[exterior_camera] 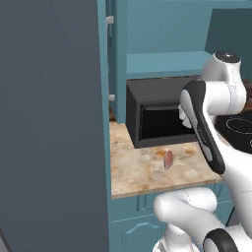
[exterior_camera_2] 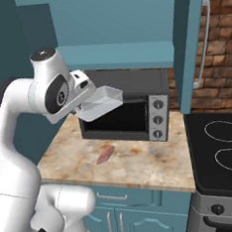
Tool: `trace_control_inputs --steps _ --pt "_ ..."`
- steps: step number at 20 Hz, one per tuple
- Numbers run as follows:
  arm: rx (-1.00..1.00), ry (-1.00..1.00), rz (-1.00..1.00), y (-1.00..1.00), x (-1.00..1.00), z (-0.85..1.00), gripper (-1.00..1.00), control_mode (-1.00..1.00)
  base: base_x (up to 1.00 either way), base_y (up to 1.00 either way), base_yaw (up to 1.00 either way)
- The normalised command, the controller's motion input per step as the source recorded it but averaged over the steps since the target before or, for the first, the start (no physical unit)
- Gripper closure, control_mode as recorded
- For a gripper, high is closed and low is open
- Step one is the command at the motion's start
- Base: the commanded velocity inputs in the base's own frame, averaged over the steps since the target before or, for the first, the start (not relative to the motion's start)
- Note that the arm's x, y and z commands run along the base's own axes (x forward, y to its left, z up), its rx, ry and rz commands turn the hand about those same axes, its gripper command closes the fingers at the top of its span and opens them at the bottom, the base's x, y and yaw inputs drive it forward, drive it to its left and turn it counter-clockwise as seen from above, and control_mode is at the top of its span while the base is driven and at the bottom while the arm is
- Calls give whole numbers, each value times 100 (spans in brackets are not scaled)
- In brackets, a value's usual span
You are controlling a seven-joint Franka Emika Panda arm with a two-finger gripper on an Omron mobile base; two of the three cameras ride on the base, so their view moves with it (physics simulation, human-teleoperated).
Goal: Retrieve the tupperware from the cabinet, then place the raw meat into the tupperware to avoid contamination.
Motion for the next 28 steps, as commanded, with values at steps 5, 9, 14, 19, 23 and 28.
trace_control_inputs --steps 5,9,14,19,23,28 --pt "0 2 3 -5 -8 -54 100 -100 0 0 0" --pt "-1 1 3 -9 -1 -55 100 -100 0 0 0" --pt "-2 1 4 -8 3 -59 100 -100 0 0 0" --pt "-1 1 2 -12 12 -45 100 -100 0 0 0" --pt "0 1 0 -20 20 -35 100 -100 0 0 0" --pt "0 0 2 -16 32 -19 100 -100 0 0 0"
